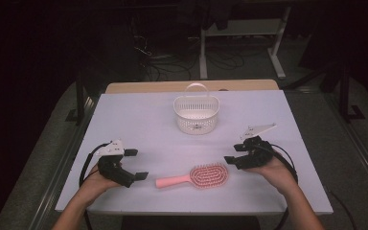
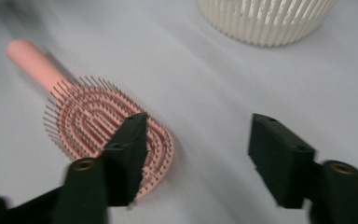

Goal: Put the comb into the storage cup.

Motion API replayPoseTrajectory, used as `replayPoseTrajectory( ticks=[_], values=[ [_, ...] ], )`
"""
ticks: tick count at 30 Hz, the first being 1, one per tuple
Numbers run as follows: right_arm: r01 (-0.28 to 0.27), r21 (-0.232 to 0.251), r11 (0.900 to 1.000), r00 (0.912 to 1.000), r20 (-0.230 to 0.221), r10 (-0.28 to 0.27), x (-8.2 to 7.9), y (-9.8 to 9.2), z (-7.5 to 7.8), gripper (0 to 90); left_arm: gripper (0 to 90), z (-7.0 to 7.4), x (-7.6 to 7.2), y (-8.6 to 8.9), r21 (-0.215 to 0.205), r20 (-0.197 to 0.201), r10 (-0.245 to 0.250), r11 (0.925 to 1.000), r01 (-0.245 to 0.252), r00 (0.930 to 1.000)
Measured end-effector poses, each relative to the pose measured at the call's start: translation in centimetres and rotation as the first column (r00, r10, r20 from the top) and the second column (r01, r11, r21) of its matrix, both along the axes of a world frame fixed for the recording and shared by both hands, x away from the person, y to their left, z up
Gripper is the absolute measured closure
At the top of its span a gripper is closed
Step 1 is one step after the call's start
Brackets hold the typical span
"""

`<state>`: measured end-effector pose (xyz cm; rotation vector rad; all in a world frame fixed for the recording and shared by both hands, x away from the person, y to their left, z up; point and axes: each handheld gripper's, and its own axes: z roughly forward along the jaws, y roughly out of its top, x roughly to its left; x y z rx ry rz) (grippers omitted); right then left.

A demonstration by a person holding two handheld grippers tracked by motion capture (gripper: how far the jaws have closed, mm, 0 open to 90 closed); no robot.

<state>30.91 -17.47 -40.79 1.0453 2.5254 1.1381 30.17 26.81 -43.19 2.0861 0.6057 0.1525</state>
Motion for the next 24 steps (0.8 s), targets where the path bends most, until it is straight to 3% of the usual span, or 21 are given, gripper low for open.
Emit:
replayPoseTrajectory(
  ticks=[3, 8, 15, 24],
  values=[
    [0.003, 0.045, 0.999, 0.9999, 0.016, -0.004, -0.3, 0.0, 0.1, 17.3, 0.0, 0.0, 0.0, 0.0, 0.000, 0.000, 0.000, 1.0000, 0.000, 1.0000],
    [0.013, 0.074, 0.997, 0.9982, 0.057, -0.017, -0.8, -0.1, -0.9, 0.0, 0.0, 0.0, 0.0, 0.0, -0.003, 0.001, 0.002, 1.0000, -0.002, 1.0000],
    [0.019, 0.101, 0.995, 0.9967, 0.077, -0.027, -2.2, -1.2, -2.3, 0.0, 0.0, 0.1, 0.0, 0.2, -0.005, 0.003, 0.003, 1.0000, -0.003, 1.0000],
    [0.024, 0.126, 0.992, 0.9958, 0.085, -0.035, -2.2, -2.0, -2.6, 0.0, 0.0, 0.4, 0.2, 0.5, -0.017, 0.000, 0.001, 0.9999, -0.001, 1.0000]
  ],
)
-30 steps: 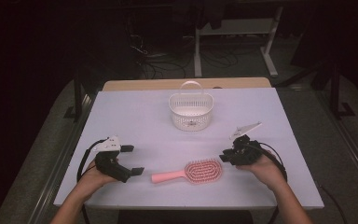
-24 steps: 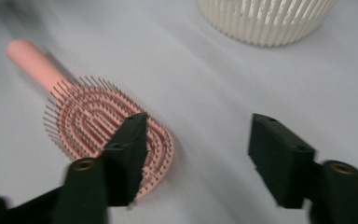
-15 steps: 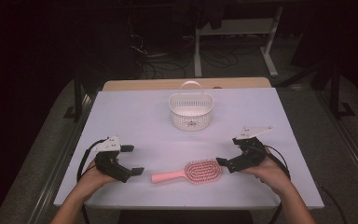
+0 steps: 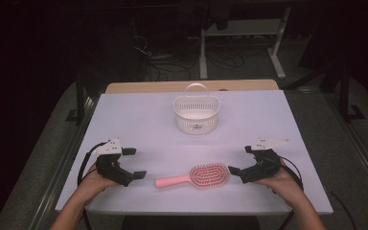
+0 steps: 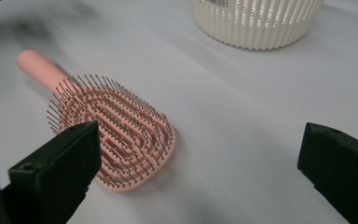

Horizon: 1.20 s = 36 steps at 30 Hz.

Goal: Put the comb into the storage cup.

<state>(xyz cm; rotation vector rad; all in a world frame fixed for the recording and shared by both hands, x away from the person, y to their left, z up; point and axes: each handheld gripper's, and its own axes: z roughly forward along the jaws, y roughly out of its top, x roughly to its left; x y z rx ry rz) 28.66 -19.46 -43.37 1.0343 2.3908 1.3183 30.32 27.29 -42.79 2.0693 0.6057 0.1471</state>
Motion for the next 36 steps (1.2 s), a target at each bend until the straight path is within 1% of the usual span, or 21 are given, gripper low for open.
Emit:
replayPoseTrajectory(
  ticks=[6, 8, 10, 12, 17, 20, 26, 32, 36],
  values=[
    [-0.012, -0.007, 1.000, 0.9999, 0.003, 0.012, 0.0, 0.0, 0.0, 0.0, 0.0, 0.2, 0.1, -0.2, -0.009, 0.001, -0.019, 0.9998, 0.019, 0.9998],
    [-0.014, -0.007, 1.000, 0.9999, 0.004, 0.014, 0.1, 0.0, 0.0, 0.0, 0.0, 0.3, 0.2, -0.4, 0.003, 0.004, -0.020, 0.9998, 0.020, 0.9998],
    [-0.009, -0.005, 1.000, 0.9999, 0.005, 0.009, 0.1, -0.1, 0.1, 0.0, 0.0, 0.4, 0.2, -0.5, 0.001, 0.002, -0.018, 0.9998, 0.018, 0.9998],
    [-0.006, 0.001, 1.000, 1.0000, 0.004, 0.006, 0.1, -0.2, 0.1, 0.0, 0.0, 0.6, 0.3, -0.7, -0.007, -0.001, -0.029, 0.9996, 0.029, 0.9996],
    [-0.008, 0.002, 1.000, 0.9999, 0.007, 0.008, 0.2, -0.3, 0.2, 0.0, 0.0, 0.7, 0.5, -1.2, -0.011, -0.004, -0.044, 0.9990, 0.044, 0.9990],
    [-0.003, 0.002, 1.000, 1.0000, 0.007, 0.003, 0.1, -0.4, 0.2, 0.0, 0.0, 0.8, 0.6, -1.7, -0.003, -0.002, -0.058, 0.9983, 0.058, 0.9983],
    [-0.005, 0.000, 1.000, 0.9999, 0.011, 0.005, 0.2, -0.5, 0.2, 0.0, 0.0, 1.1, 0.8, -2.5, 0.002, 0.000, -0.080, 0.9968, 0.080, 0.9968],
    [0.000, -0.002, 1.000, 0.9999, 0.016, 0.000, 0.2, -0.6, 0.4, 0.0, 0.0, 1.6, 1.2, -3.6, 0.008, -0.002, -0.104, 0.9945, 0.104, 0.9945],
    [-0.001, -0.004, 1.000, 0.9998, 0.021, 0.001, 0.1, -0.6, 0.4, 0.0, 0.0, 2.0, 1.4, -4.4, 0.011, 0.003, -0.121, 0.9926, 0.121, 0.9927]
  ],
)
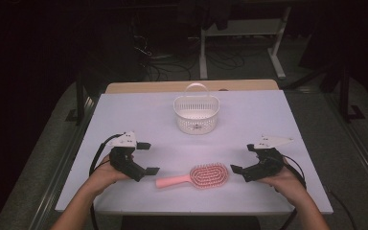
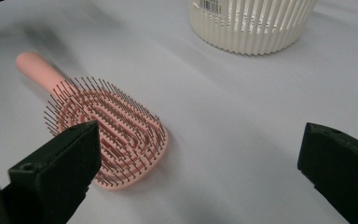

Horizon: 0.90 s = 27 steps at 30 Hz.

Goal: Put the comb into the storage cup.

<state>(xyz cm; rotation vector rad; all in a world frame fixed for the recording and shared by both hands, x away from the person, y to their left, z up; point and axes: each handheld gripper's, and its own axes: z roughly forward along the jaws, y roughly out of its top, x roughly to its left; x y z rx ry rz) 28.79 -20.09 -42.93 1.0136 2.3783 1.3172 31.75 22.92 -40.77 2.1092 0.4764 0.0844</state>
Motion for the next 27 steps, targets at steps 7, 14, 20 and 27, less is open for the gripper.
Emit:
replayPoseTrajectory(
  ticks=[7, 14, 20, 27],
  values=[
    [-0.002, -0.001, 1.000, 1.0000, 0.003, 0.002, 0.0, 0.0, 0.0, 0.0, 0.0, 0.5, 0.4, -0.9, -0.001, 0.001, -0.021, 0.9998, 0.021, 0.9998],
    [-0.001, 0.000, 1.000, 1.0000, 0.000, 0.001, 0.1, 0.0, 0.0, 0.0, 0.0, 0.9, 0.9, -1.9, -0.007, 0.004, -0.040, 0.9992, 0.040, 0.9992],
    [-0.002, 0.000, 1.000, 1.0000, 0.003, 0.002, 0.1, 0.0, 0.0, 0.0, 0.0, 1.0, 1.3, -2.7, -0.013, 0.003, -0.054, 0.9984, 0.054, 0.9985],
    [-0.002, 0.004, 1.000, 1.0000, 0.005, 0.002, 0.0, 0.1, 0.1, 0.0, 0.0, 1.4, 1.7, -3.9, -0.022, -0.003, -0.077, 0.9968, 0.076, 0.9971]
  ],
)
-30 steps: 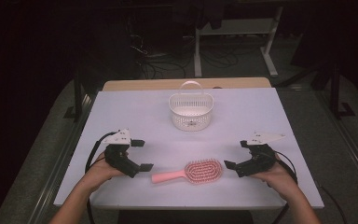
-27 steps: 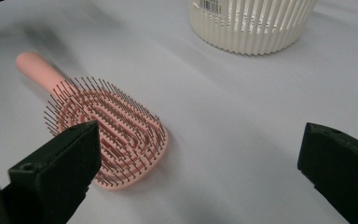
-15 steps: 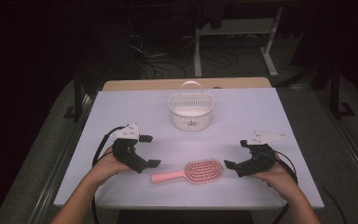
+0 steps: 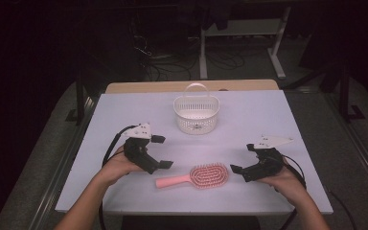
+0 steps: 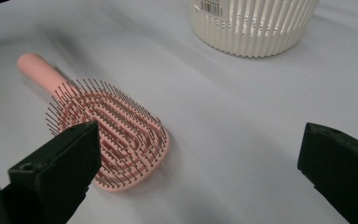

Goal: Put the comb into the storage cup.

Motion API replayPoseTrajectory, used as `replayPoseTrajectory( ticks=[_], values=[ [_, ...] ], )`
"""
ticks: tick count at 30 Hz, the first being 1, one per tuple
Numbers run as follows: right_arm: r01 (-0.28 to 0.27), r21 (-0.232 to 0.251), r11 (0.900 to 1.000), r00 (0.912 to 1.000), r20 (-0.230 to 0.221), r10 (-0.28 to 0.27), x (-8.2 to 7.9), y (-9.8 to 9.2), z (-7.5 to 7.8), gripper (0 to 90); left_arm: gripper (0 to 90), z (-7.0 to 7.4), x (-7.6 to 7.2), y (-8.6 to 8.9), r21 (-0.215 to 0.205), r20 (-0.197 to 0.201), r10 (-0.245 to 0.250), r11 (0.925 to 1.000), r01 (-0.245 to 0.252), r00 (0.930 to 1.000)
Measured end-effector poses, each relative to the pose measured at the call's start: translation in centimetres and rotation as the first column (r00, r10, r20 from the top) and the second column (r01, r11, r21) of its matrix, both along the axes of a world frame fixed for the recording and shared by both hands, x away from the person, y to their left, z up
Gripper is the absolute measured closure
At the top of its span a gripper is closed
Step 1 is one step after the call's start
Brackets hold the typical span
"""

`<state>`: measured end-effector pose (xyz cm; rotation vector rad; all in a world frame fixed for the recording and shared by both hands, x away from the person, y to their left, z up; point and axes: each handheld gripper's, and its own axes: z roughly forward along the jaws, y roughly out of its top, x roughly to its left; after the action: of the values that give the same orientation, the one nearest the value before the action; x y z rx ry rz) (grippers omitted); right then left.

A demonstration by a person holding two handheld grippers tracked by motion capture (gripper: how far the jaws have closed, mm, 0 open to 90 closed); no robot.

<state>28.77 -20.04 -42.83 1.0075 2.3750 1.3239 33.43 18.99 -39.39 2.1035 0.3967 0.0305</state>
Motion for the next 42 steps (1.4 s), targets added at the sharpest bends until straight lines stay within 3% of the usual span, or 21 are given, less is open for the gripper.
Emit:
replayPoseTrajectory(
  ticks=[20, 32, 42],
  values=[
    [-0.006, 0.006, 1.000, 1.0000, -0.004, 0.006, 0.0, 0.0, -0.1, 0.0, 0.0, 0.7, 0.9, -3.1, -0.030, 0.002, -0.049, 0.9983, 0.049, 0.9988],
    [-0.007, 0.015, 1.000, 1.0000, 0.001, 0.007, 0.2, -0.2, 0.0, 0.0, 0.0, 0.5, 0.6, -3.8, 0.040, 0.013, -0.073, 0.9966, 0.072, 0.9973],
    [-0.009, 0.013, 1.000, 1.0000, -0.002, 0.009, 0.1, -0.2, 0.0, 0.0, 0.0, 0.4, 0.3, -4.8, 0.126, 0.009, -0.115, 0.9856, 0.113, 0.9933]
  ],
)
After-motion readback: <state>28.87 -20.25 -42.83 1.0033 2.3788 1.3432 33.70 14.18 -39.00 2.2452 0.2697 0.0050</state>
